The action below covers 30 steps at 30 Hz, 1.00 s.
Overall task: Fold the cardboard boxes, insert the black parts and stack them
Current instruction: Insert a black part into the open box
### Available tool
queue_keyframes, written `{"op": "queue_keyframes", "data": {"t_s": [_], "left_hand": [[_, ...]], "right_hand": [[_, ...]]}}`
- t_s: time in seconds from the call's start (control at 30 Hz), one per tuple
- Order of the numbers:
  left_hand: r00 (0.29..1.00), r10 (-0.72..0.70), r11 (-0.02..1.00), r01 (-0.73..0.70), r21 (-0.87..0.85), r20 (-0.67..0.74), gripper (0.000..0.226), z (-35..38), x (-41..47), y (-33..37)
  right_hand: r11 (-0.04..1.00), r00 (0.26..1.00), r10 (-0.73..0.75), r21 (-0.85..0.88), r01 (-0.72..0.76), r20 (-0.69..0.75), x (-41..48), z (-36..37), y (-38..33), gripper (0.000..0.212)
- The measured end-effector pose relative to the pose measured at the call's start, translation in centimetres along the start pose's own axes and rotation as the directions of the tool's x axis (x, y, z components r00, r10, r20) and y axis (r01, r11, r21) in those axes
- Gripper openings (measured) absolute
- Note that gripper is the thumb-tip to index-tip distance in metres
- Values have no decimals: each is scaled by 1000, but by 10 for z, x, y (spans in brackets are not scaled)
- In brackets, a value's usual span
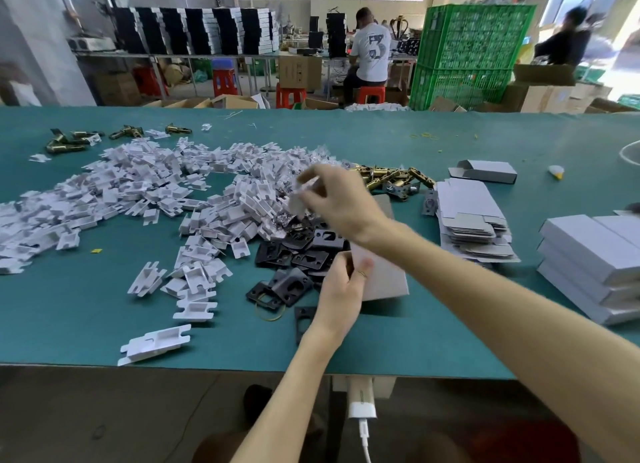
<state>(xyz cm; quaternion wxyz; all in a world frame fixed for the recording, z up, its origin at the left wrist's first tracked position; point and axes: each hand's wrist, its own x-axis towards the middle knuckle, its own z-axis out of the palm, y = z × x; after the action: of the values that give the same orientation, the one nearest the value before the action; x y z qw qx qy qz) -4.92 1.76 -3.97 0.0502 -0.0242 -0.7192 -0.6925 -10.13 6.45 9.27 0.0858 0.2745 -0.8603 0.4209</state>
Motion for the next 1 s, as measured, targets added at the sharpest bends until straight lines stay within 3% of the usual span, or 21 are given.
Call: {"op": "queue_keyframes", "data": {"t_s": [0.13,0.33,0.6,0.8,1.0], "left_hand": [[1000,-5,1000,5,-22,11,21,3,1,0],[999,-38,996,38,-75,2,18,2,0,0],[999,-40,995,43,-85,34,12,2,-2,1],[999,-42,994,45,-101,28,13,3,-1,0],[999,-26,995,29,-95,28,17,3,-2,0]], "right_hand": [[991,994,66,-113,-75,-85,0,-60,23,16],[965,978,207,-163,-204,4,-19,-97,61,9],[913,974,210,-372,-166,81,-24,-97,68,12],[828,903,328,-545,-134,276,-24,-103,58,22],[787,981,125,-617,-8,147,-23,-86,46,22]]}}
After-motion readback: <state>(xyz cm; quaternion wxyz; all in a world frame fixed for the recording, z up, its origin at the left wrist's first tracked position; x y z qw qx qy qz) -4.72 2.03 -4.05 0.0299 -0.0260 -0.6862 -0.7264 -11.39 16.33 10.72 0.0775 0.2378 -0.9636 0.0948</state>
